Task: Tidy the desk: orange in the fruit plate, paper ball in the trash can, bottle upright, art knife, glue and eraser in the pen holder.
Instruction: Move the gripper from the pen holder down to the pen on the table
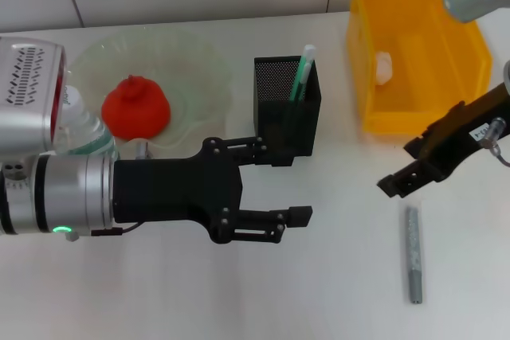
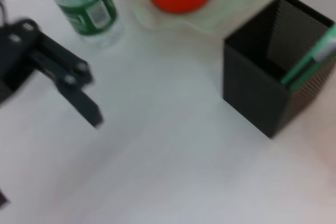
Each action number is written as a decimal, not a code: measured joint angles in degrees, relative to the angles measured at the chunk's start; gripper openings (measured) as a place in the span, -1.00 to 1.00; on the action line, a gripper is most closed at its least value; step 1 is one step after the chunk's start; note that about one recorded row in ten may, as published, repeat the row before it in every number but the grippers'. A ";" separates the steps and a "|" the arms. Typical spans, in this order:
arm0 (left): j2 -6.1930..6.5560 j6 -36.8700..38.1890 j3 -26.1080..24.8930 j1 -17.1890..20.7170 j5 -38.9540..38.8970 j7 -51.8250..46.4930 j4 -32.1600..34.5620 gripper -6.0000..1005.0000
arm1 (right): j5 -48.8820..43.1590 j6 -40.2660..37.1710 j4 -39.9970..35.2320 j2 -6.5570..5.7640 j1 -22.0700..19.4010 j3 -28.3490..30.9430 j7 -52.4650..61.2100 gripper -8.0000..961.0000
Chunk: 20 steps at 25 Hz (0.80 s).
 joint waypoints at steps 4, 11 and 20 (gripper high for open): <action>0.00 0.00 0.02 -0.06 0.00 0.00 0.01 0.57 | -3.63 -0.14 0.87 0.04 0.20 -0.19 0.57 0.58; 0.00 0.08 0.14 -0.12 -0.57 0.00 0.02 0.57 | -8.36 0.10 4.64 0.10 1.05 0.19 5.04 0.58; -0.08 -0.37 0.50 -0.36 -1.32 0.53 -0.27 0.57 | -8.80 2.16 11.82 0.22 3.09 -0.10 10.34 0.57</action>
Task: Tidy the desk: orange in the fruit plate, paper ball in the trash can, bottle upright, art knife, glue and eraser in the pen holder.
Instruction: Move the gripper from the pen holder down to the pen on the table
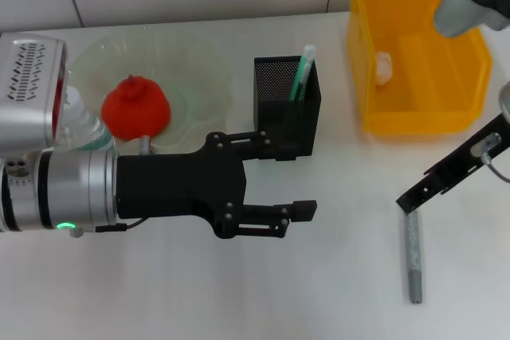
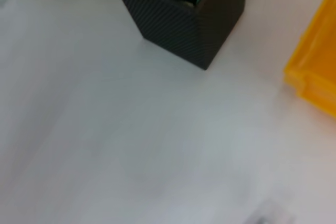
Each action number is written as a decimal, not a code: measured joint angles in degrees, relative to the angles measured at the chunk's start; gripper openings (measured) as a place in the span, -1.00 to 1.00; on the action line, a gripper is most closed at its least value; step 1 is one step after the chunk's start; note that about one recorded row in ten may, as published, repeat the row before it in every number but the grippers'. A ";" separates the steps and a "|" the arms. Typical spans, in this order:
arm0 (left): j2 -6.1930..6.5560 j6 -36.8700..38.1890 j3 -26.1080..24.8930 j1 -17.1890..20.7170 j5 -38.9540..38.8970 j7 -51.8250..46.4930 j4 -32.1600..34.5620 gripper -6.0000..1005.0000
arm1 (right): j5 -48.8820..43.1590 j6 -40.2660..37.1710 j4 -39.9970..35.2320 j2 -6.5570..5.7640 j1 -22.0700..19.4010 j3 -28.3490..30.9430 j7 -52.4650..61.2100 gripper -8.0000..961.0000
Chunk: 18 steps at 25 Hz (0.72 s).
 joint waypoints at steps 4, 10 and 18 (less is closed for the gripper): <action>-0.01 -0.05 0.01 -0.01 -0.34 0.29 -0.36 0.57 | 0.26 0.87 2.10 0.03 0.35 -0.10 0.85 0.57; 0.00 -0.15 0.02 -0.10 -0.36 0.33 -0.41 0.57 | 0.31 0.69 2.13 0.07 0.38 -0.57 2.01 0.57; -0.03 -0.16 0.07 -0.11 -0.36 0.35 -0.42 0.57 | -0.55 0.48 2.89 0.09 -0.29 -4.51 2.27 0.57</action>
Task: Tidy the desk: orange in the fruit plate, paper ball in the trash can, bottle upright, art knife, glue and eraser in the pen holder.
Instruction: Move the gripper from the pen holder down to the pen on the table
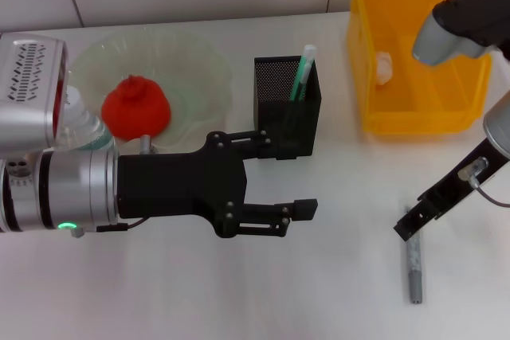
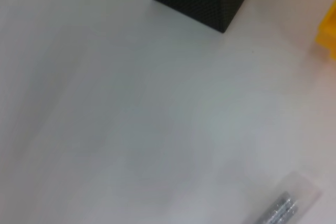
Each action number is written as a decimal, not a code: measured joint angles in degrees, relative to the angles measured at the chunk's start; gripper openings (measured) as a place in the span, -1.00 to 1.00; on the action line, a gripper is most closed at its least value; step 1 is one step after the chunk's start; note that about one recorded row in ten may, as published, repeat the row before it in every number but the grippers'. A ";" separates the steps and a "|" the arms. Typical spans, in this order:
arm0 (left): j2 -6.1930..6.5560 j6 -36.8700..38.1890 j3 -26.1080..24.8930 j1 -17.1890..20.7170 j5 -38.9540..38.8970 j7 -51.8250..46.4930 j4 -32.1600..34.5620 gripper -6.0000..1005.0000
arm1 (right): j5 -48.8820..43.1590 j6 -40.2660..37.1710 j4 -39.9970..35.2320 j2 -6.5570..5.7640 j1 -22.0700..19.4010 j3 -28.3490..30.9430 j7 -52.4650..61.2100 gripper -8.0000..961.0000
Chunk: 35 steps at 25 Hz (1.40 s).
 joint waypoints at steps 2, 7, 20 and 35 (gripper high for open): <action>0.00 0.03 0.05 0.12 0.00 0.00 0.00 0.57 | -0.41 -0.01 0.00 -0.02 0.00 -0.47 0.00 0.57; 0.02 0.17 0.05 0.48 0.01 0.00 0.00 0.57 | -2.67 0.04 0.45 0.00 -0.11 -3.66 -0.01 0.57; -0.07 0.06 0.04 0.62 0.01 0.61 -0.14 0.57 | -4.33 1.43 3.06 -0.09 1.12 -4.58 -0.24 0.57; -0.07 0.00 0.04 0.27 0.01 0.71 -0.74 0.57 | -5.88 3.72 4.84 -0.12 2.70 -8.90 -0.38 0.57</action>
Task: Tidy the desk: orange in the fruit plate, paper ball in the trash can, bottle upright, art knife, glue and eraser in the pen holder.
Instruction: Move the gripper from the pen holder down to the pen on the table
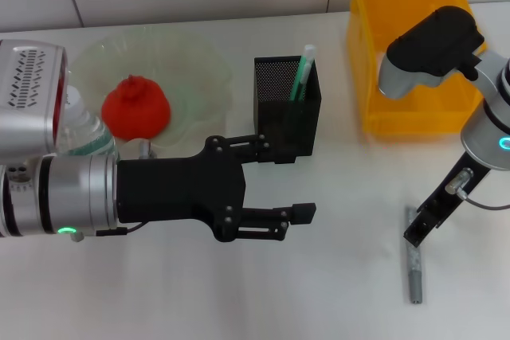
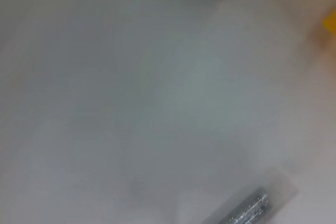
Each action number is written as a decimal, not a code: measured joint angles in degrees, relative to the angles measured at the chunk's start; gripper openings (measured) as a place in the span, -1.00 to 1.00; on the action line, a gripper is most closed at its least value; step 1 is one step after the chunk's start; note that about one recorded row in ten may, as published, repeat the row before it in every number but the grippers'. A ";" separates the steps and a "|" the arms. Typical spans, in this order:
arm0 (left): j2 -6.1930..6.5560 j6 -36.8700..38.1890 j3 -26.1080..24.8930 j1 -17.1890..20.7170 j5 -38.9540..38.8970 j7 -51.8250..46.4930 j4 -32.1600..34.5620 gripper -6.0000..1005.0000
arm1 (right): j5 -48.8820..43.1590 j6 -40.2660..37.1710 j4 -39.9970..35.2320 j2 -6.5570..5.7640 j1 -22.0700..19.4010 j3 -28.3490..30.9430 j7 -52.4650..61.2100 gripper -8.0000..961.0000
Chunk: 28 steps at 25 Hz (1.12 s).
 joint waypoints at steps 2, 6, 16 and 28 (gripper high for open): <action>0.00 0.00 0.00 0.07 0.00 0.26 0.00 0.57 | 0.02 0.27 0.56 0.05 0.53 0.00 0.00 0.57; 0.02 0.01 -0.02 0.07 0.00 0.51 -0.18 0.57 | 0.20 0.77 1.44 0.11 1.08 -0.38 0.00 0.57; 0.09 0.00 -0.14 -0.11 0.00 0.53 -0.36 0.57 | 1.13 1.45 2.83 0.24 1.12 -1.03 2.21 0.57; 0.09 0.01 -0.35 -0.26 0.00 0.84 -0.61 0.57 | 1.67 2.59 6.40 0.19 2.84 -1.29 4.20 0.53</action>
